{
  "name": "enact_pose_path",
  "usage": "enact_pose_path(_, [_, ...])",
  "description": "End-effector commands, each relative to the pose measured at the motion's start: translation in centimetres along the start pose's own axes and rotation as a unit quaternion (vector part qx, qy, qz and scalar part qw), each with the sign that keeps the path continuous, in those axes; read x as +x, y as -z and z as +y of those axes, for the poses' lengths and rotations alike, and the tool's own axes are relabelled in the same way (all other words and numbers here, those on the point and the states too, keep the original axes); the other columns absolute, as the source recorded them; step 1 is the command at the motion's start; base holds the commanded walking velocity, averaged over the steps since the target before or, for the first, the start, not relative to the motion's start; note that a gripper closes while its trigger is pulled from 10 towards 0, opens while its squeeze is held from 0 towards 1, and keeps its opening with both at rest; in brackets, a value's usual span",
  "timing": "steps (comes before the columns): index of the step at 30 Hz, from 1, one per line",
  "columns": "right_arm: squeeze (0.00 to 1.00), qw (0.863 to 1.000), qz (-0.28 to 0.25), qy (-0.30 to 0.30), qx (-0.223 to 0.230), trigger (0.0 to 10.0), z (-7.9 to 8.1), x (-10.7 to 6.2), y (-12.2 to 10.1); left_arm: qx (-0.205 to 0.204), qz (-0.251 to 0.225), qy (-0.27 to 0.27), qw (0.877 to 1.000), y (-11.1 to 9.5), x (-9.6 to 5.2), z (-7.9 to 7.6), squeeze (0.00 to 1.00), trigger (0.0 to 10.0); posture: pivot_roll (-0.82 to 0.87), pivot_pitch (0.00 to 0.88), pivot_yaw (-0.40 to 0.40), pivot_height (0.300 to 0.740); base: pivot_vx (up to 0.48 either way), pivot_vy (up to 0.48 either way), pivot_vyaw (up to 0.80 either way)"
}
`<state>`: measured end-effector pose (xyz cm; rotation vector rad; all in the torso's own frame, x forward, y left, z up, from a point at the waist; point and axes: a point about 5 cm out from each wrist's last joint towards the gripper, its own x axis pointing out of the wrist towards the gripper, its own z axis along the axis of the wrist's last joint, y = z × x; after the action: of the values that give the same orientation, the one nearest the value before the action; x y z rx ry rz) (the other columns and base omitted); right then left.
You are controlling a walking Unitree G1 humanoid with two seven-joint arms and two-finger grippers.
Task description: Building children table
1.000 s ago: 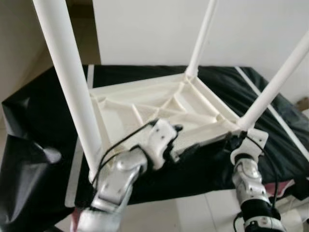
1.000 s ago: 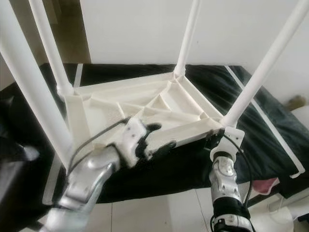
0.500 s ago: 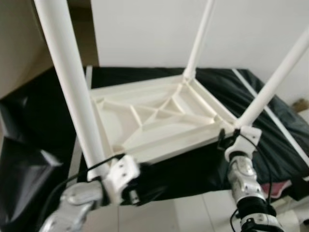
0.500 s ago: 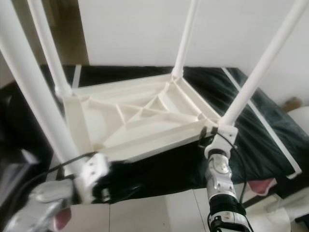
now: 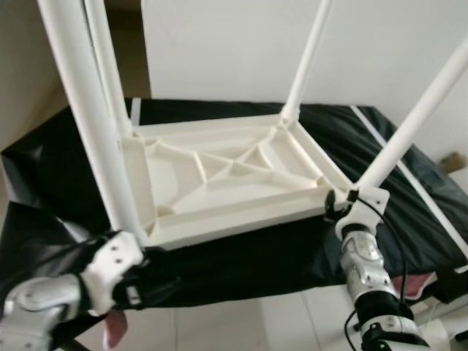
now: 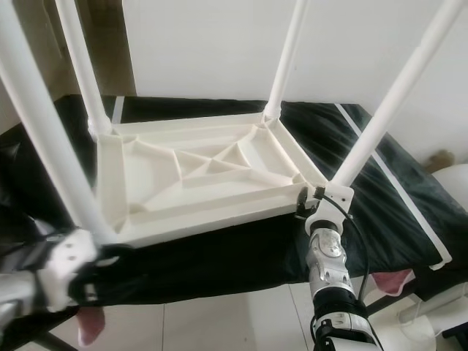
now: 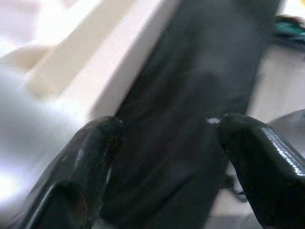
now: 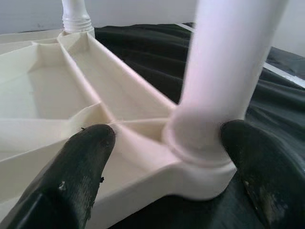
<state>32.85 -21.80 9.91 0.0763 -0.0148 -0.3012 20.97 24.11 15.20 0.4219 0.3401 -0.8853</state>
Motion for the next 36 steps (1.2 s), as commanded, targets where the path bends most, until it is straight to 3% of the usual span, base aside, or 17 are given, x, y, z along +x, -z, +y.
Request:
enact_pose_path(1, [0.00, 1.000, 0.003, -0.001, 0.002, 10.0, 0.1, -0.1, 0.3, -0.003, 0.032, -0.054, 0.998, 1.0, -2.7, 2.2, 0.00, 10.0, 0.21, 0.000, -0.102, 0.740, 0.000, 0.000, 0.00])
enact_pose_path(4, [0.00, 1.000, 0.004, 0.000, 0.004, 10.0, 0.2, -0.1, 0.4, -0.003, 0.042, -0.066, 0.997, 1.2, -3.4, 2.8, 0.00, 10.0, 0.21, 0.000, -0.098, 0.740, 0.000, 0.000, 0.00])
enact_pose_path(6, [0.00, 1.000, 0.005, 0.001, 0.006, 10.0, 0.3, -0.1, 0.5, -0.002, 0.057, -0.091, 0.994, 1.6, -4.9, 4.2, 0.00, 10.0, 0.20, 0.000, -0.090, 0.740, 0.000, 0.000, 0.00])
enact_pose_path(9, [0.00, 1.000, 0.006, 0.002, 0.008, 10.0, 0.3, -0.2, 0.6, 0.003, 0.071, -0.112, 0.991, 1.8, -5.7, 5.2, 0.00, 10.0, 0.20, 0.000, -0.087, 0.740, 0.000, 0.000, 0.00])
enact_pose_path(10, [0.00, 1.000, 0.007, 0.003, 0.009, 10.0, 0.4, -0.2, 0.7, 0.005, 0.075, -0.160, 0.984, 1.9, -6.4, 7.1, 0.00, 10.0, 0.20, 0.000, -0.085, 0.740, 0.000, 0.000, 0.00])
enact_pose_path(13, [0.00, 1.000, 0.007, 0.003, 0.010, 10.0, 0.4, -0.3, 0.7, -0.004, 0.073, -0.181, 0.981, 1.9, -6.7, 7.9, 0.00, 10.0, 0.20, 0.000, -0.085, 0.740, 0.000, 0.000, 0.00])
enact_pose_path(15, [0.00, 1.000, 0.008, 0.002, 0.010, 10.0, 0.4, -0.4, 0.9, 0.008, 0.062, -0.240, 0.969, 1.4, -7.1, 9.8, 0.00, 10.0, 0.20, 0.000, -0.084, 0.740, 0.000, 0.000, 0.00])
enact_pose_path(16, [0.00, 1.000, 0.008, 0.002, 0.010, 10.0, 0.4, -0.4, 0.9, 0.008, 0.062, -0.240, 0.969, 1.4, -7.1, 9.8, 0.00, 10.0, 0.20, 0.000, -0.084, 0.740, 0.000, 0.000, 0.00])
enact_pose_path(18, [0.00, 1.000, 0.010, 0.000, 0.010, 10.0, 0.6, -0.5, 1.1, 0.016, 0.048, -0.287, 0.957, 0.8, -7.3, 11.5, 0.00, 10.0, 0.19, 0.000, -0.082, 0.740, 0.000, 0.000, 0.00])
enact_pose_path(20, [0.00, 1.000, 0.014, -0.007, 0.012, 10.0, 1.1, -0.9, 1.4, 0.010, 0.015, -0.345, 0.938, -0.4, -6.6, 13.5, 0.00, 10.0, 0.18, 0.000, -0.080, 0.740, 0.000, 0.000, 0.00])
enact_pose_path(22, [0.00, 1.000, 0.014, -0.007, 0.012, 10.0, 1.1, -0.9, 1.4, 0.010, 0.015, -0.345, 0.938, -0.4, -6.6, 13.5, 0.00, 10.0, 0.18, 0.000, -0.080, 0.740, 0.000, 0.000, 0.00])
enact_pose_path(23, [0.00, 1.000, 0.016, -0.010, 0.013, 10.0, 1.3, -1.1, 1.6, 0.008, 0.001, -0.372, 0.928, -0.9, -6.1, 14.4, 0.00, 10.0, 0.18, 0.000, -0.080, 0.740, 0.000, 0.000, 0.00])
enact_pose_path(25, [0.00, 1.000, 0.018, -0.017, 0.017, 10.0, 2.0, -1.5, 1.8, 0.002, -0.042, -0.385, 0.922, -2.2, -4.8, 15.3, 0.00, 10.0, 0.16, 0.000, -0.077, 0.740, 0.000, 0.000, 0.00])
enact_pose_path(27, [0.00, 0.999, 0.023, -0.019, 0.019, 10.0, 2.3, -1.8, 2.1, -0.003, -0.081, -0.383, 0.920, -3.4, -3.2, 15.8, 0.00, 10.0, 0.16, 0.000, -0.075, 0.740, 0.000, 0.000, 0.00])
enact_pose_path(30, [0.00, 0.999, 0.029, -0.018, 0.022, 10.0, 2.4, -2.0, 2.3, -0.003, -0.089, -0.380, 0.921, -3.8, -2.2, 15.9, 0.00, 10.0, 0.15, 0.000, -0.072, 0.740, 0.000, 0.000, 0.00])
enact_pose_path(33, [0.00, 0.999, 0.039, -0.014, 0.025, 10.0, 2.6, -2.6, 2.8, -0.002, -0.103, -0.362, 0.927, -4.3, 0.2, 15.9, 0.00, 10.0, 0.13, 0.000, -0.067, 0.740, 0.000, 0.000, 0.00])
enact_pose_path(36, [0.00, 0.999, 0.043, -0.009, 0.025, 10.0, 2.7, -2.9, 3.1, -0.006, -0.111, -0.353, 0.929, -4.5, 1.3, 15.8, 0.00, 10.0, 0.13, 0.000, -0.064, 0.740, 0.000, 0.000, 0.00])
